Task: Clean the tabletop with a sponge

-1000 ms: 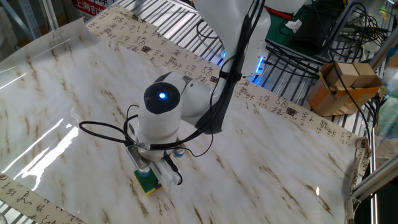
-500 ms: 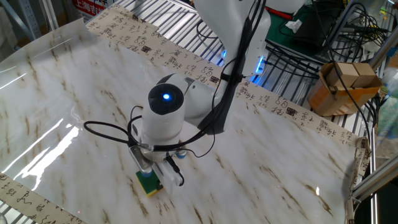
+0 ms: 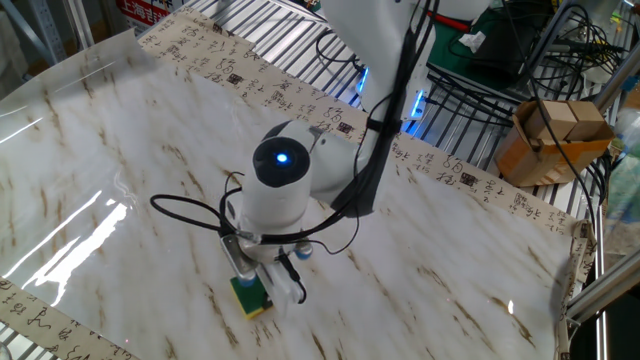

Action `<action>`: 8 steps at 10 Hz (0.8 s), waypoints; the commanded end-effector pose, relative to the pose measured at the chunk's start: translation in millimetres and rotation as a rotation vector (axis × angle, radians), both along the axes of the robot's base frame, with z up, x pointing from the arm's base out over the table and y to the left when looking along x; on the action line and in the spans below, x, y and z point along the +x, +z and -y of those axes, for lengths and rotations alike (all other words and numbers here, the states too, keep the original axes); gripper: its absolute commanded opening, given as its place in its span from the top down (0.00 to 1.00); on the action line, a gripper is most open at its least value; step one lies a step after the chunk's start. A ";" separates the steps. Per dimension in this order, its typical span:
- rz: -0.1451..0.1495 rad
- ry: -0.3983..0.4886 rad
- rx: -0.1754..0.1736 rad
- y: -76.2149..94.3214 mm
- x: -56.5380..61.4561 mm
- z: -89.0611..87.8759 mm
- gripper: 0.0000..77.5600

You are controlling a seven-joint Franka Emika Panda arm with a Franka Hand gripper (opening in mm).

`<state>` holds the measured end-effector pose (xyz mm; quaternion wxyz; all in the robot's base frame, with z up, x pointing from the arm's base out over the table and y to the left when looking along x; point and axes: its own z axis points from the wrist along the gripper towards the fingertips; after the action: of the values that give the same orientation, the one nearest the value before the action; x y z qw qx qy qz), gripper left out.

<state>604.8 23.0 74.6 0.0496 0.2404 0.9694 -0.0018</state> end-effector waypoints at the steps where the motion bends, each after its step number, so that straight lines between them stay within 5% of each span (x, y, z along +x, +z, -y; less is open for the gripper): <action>1: 0.005 -0.040 0.015 -0.7 -5.5 -17.0 0.99; 8: -0.026 -0.054 0.018 8.4 -18.5 -30.8 0.99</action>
<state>591.4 52.0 77.1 0.0412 0.2708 0.9617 0.0061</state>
